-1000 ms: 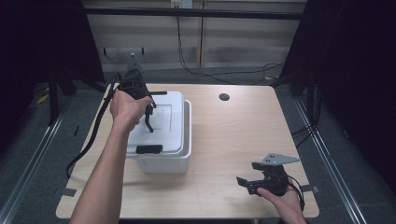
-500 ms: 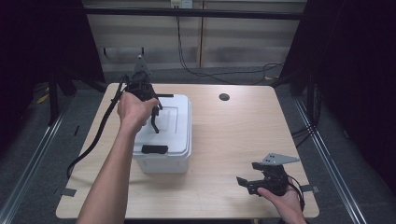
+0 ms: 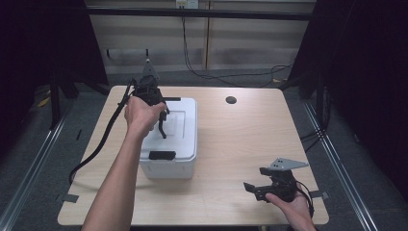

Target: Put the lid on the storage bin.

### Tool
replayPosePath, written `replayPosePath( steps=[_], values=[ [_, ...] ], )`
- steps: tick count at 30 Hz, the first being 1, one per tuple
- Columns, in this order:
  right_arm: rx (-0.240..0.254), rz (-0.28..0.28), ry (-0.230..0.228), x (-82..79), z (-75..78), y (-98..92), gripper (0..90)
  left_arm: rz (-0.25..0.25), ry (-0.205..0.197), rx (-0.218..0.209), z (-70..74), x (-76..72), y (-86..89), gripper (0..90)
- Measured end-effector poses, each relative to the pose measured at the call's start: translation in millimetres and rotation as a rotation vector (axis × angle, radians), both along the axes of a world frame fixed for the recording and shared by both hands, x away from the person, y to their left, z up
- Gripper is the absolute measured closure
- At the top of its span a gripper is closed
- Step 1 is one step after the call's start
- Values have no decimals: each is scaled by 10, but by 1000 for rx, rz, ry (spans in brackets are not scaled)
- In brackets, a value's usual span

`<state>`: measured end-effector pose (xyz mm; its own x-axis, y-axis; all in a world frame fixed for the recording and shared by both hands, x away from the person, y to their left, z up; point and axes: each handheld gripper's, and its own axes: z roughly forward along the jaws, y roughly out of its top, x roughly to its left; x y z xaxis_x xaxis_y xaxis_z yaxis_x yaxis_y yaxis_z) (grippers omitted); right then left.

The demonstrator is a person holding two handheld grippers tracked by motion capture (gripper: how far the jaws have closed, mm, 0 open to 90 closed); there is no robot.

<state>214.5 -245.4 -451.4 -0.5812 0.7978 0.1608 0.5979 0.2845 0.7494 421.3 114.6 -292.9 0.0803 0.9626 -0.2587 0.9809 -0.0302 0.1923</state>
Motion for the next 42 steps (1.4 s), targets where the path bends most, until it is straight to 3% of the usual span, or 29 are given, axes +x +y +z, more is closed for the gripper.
replayPosePath(
  steps=[15,37,42],
  values=[
    [-1,-2,5,5,-5,-1,143,-33,0,-3,-63,13,-57,843],
    [-6,4,9,3,-9,4,143,-2,7,4,-81,6,-11,846],
    [-7,2,10,4,-11,4,143,13,15,-17,-123,22,52,841]
  ],
)
